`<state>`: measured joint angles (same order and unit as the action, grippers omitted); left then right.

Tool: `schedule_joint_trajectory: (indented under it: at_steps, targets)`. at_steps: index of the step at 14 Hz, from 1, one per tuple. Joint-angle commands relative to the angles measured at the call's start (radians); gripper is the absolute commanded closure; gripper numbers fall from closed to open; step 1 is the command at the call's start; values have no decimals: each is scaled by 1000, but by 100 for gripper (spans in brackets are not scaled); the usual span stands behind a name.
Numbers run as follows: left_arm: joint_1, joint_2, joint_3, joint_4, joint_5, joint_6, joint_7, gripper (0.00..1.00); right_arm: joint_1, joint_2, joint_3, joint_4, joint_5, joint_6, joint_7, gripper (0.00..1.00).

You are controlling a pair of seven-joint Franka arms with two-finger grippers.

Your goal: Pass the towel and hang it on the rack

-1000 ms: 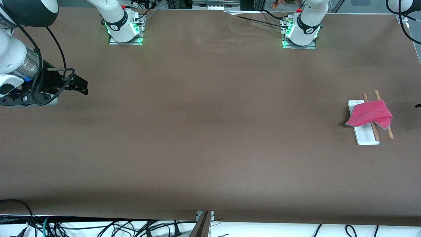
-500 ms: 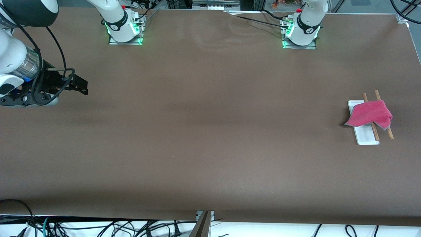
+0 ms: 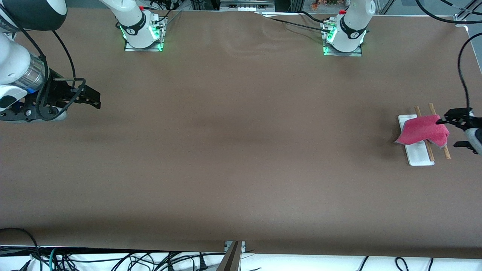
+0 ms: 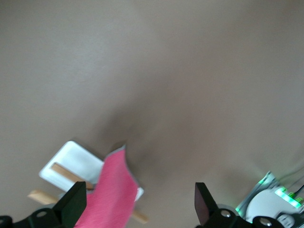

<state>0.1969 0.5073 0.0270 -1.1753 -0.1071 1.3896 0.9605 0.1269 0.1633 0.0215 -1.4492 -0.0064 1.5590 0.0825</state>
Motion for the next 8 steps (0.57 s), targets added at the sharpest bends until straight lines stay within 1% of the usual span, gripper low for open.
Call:
schedule_joint_trajectory:
  at_steps: [1,3,4,5,6,7,8]
  targets:
    - [-52,-133,-15,-149,30,25,-190,0,-1,1,2,12,-1,-2,16,0]
    - [-65,-261,-47,-333,32,127,-334,0,-1,-1,2,12,-1,-2,16,0]
    - [-100,-317,-48,-418,44,197,-418,0,-3,1,2,12,-1,-2,16,0]
    - [-135,-357,-48,-470,79,228,-533,0,-1,1,2,12,-1,-2,16,0]
    - [-174,-383,-50,-501,105,230,-663,0,-3,1,2,12,-1,-2,16,0]
    - [-216,-395,-50,-512,113,230,-780,0,-3,-1,2,12,-1,-2,16,0]
    - [-249,-414,-50,-526,144,230,-843,0,-1,1,2,12,-1,-2,16,0]
